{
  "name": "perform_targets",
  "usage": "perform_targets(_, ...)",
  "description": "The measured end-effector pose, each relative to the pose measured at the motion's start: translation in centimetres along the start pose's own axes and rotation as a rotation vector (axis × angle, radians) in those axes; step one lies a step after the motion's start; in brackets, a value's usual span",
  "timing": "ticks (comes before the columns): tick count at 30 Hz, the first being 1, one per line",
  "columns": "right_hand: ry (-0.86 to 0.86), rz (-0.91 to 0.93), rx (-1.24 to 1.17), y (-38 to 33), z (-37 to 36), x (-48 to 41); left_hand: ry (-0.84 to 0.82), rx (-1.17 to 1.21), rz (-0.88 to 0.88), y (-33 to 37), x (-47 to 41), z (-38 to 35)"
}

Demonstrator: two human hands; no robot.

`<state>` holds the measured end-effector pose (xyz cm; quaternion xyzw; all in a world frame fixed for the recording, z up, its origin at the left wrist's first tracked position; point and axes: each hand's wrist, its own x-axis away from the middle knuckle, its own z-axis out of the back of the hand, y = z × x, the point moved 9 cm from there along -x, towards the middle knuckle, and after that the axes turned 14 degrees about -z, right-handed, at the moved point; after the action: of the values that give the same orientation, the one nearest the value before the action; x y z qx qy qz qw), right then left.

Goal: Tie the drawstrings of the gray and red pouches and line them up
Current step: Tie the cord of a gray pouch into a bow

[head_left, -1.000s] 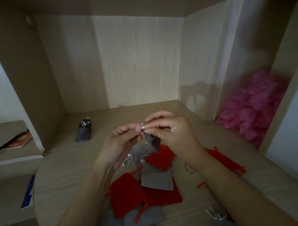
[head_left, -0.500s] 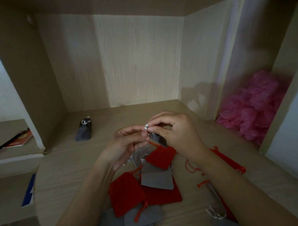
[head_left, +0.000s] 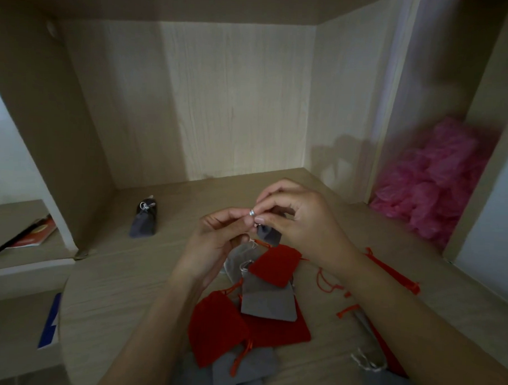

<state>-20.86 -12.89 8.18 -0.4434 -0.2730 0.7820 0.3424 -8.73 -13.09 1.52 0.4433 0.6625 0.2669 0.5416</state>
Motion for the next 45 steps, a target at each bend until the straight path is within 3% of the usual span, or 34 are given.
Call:
perform_targets(10,0.035,-0.099,-0.231,1.0,0.4,-0.1,0.166,-0.141,-0.158,1.5,0.3,0.2)
perform_targets(17,-0.004,-0.118,-0.399,0.7,-0.1,0.2,0.140,-0.042,-0.197,1.8,0.3,-0.9)
perform_targets(24,-0.015,-0.336,-0.803,2.3,-1.5,0.4,0.220,0.111,-0.161,1.8,0.4,-0.9)
perform_targets(29,0.047,-0.277,-0.583,1.7,-0.4,0.5,0.245,0.108,-0.138,1.7,0.5,-0.5)
perform_targets(36,0.173,0.044,-0.116,-1.1,0.9,0.9,0.282,0.098,-0.107,1.3,0.5,-0.2)
perform_targets(41,0.192,0.097,-0.012,-2.1,1.0,1.2,0.274,0.039,-0.122,1.5,0.6,0.0)
perform_targets(45,0.197,0.263,0.183,-3.4,0.7,1.6,0.277,-0.001,-0.135,1.7,0.6,0.2)
